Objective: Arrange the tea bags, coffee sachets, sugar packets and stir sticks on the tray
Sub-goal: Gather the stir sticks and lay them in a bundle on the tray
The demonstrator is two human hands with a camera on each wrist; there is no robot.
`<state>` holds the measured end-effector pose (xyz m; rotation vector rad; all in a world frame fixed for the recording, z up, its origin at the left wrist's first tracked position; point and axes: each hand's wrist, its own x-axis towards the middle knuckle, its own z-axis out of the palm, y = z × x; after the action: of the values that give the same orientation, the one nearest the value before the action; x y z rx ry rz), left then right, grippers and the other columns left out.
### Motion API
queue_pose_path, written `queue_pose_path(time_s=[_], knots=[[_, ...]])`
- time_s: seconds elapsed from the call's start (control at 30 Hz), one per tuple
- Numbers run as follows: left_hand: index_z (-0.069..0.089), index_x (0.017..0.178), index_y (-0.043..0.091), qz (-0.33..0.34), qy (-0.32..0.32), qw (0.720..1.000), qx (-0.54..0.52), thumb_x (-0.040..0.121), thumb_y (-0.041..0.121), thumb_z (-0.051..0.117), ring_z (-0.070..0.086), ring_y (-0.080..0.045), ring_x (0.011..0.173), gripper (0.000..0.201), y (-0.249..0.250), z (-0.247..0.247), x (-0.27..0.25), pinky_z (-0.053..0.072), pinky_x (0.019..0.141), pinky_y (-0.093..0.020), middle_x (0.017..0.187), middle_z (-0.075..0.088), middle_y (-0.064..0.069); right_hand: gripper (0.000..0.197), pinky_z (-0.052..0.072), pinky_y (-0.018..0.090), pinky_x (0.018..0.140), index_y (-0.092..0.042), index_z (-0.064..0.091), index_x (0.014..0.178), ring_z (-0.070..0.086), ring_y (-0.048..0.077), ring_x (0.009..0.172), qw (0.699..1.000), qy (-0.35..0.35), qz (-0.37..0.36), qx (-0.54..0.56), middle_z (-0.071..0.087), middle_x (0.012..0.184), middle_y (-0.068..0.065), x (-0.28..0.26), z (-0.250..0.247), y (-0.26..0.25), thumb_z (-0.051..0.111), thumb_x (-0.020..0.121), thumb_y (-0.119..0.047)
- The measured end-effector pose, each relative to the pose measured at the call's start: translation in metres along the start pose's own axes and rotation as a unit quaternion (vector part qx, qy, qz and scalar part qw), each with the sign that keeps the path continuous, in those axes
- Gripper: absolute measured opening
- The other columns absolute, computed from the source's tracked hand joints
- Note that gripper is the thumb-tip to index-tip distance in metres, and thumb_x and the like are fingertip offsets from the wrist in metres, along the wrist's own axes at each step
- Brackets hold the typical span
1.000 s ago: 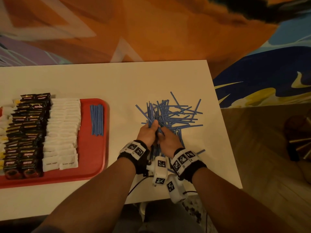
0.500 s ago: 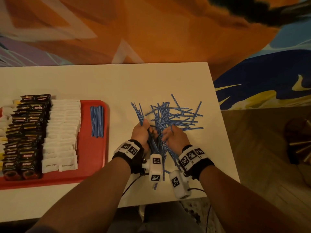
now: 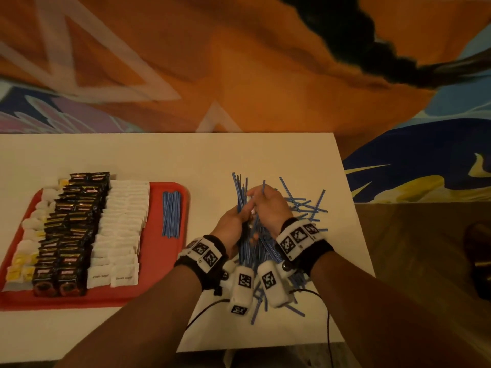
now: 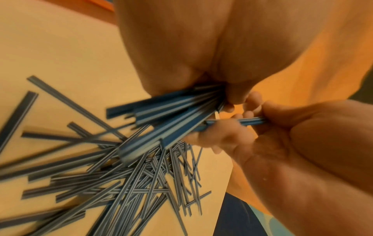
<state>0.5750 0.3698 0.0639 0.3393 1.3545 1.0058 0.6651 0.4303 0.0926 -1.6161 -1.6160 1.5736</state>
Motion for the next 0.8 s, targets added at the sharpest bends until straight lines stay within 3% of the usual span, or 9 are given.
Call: queue_pose_path(time_s=[0.1,0.2,0.27,0.33,0.43,0.5,0.6,0.7,0.8], knots=[[0.053,0.112,0.01,0.015,0.002,1.0,0.011,0.108,0.021,0.038,0.039,-0.015,0.046,0.02,0.013,-0.005,-0.009,0.035,0.042,-0.025,0.065,0.049,-0.003,0.03,0.046,0.022,0.071,-0.014,0.061,0.111,0.059,0.015,0.083,0.993,-0.004,-0.049,-0.107,0.066,0.098,0.002,-0.001,0.001,-0.02,0.032,0.104,-0.017],[0.048,0.094,0.013,0.03,-0.004,0.999,-0.013,0.109,0.022,0.035,0.028,-0.014,0.047,0.023,0.026,-0.006,-0.022,0.028,0.041,-0.023,0.061,0.042,-0.003,0.023,0.04,0.015,0.056,-0.015,0.06,0.104,0.058,0.015,0.076,0.989,-0.015,-0.067,-0.131,0.065,0.096,0.002,-0.003,0.0,-0.037,0.038,0.103,-0.021],[0.047,0.088,0.014,0.037,-0.007,0.999,-0.037,0.109,0.025,0.034,0.023,-0.013,0.047,0.027,0.034,-0.007,-0.031,0.024,0.041,-0.021,0.06,0.038,-0.001,0.015,0.041,0.022,0.067,-0.016,0.058,0.098,0.056,0.016,0.084,0.983,-0.015,-0.093,-0.155,0.06,0.094,-0.003,-0.007,-0.001,-0.049,0.046,0.101,-0.025],[0.046,0.085,0.015,0.041,-0.013,0.997,-0.062,0.109,0.028,0.036,0.02,-0.011,0.047,0.029,0.042,-0.01,-0.039,0.02,0.041,-0.02,0.06,0.033,0.0,0.007,0.046,0.028,0.073,-0.018,0.058,0.097,0.059,0.019,0.085,0.985,-0.007,-0.112,-0.132,0.06,0.093,-0.003,-0.012,-0.002,-0.062,0.057,0.096,-0.025],[0.049,0.08,0.017,0.041,-0.032,0.995,-0.082,0.107,0.036,0.039,0.019,-0.009,0.045,0.035,0.057,-0.019,-0.053,0.018,0.039,-0.017,0.059,0.03,0.002,0.019,0.048,0.021,0.058,-0.021,0.056,0.102,0.065,0.021,0.072,0.99,-0.01,-0.126,-0.065,0.064,0.093,0.002,-0.024,-0.002,-0.083,0.069,0.089,-0.026],[0.047,0.074,0.018,0.034,-0.044,0.995,-0.086,0.104,0.037,0.043,0.017,-0.009,0.044,0.036,0.069,-0.025,-0.063,0.016,0.039,-0.017,0.057,0.027,0.003,0.026,0.052,0.025,0.06,-0.022,0.055,0.107,0.068,0.021,0.073,0.988,-0.017,-0.138,-0.061,0.067,0.09,-0.001,-0.032,-0.003,-0.1,0.072,0.087,-0.027],[0.034,0.069,0.02,0.061,-0.052,0.996,-0.039,0.1,0.028,0.05,0.015,-0.01,0.044,0.035,0.089,-0.031,-0.08,0.016,0.038,-0.016,0.056,0.021,0.004,0.025,0.049,0.025,0.065,-0.023,0.053,0.106,0.064,0.016,0.082,0.975,0.016,-0.198,-0.1,0.064,0.095,-0.004,-0.039,-0.006,-0.13,0.069,0.089,-0.033],[0.031,0.065,0.022,0.092,-0.053,0.994,0.025,0.102,0.036,0.052,0.016,-0.012,0.043,0.045,0.111,-0.032,-0.099,0.017,0.04,-0.017,0.054,0.022,0.003,0.026,0.044,0.02,0.075,-0.02,0.054,0.115,0.058,0.012,0.096,0.948,0.056,-0.284,-0.136,0.059,0.115,-0.003,-0.047,-0.008,-0.17,0.057,0.096,-0.037],[0.031,0.063,0.02,0.139,-0.07,0.984,0.082,0.103,0.035,0.052,0.017,-0.013,0.041,0.047,0.135,-0.032,-0.12,0.017,0.041,-0.019,0.052,0.023,0.002,0.032,0.045,0.028,0.09,-0.016,0.059,0.123,0.057,0.013,0.106,0.93,0.013,-0.326,-0.17,0.061,0.12,-0.001,-0.061,-0.003,-0.21,0.045,0.102,-0.036]])
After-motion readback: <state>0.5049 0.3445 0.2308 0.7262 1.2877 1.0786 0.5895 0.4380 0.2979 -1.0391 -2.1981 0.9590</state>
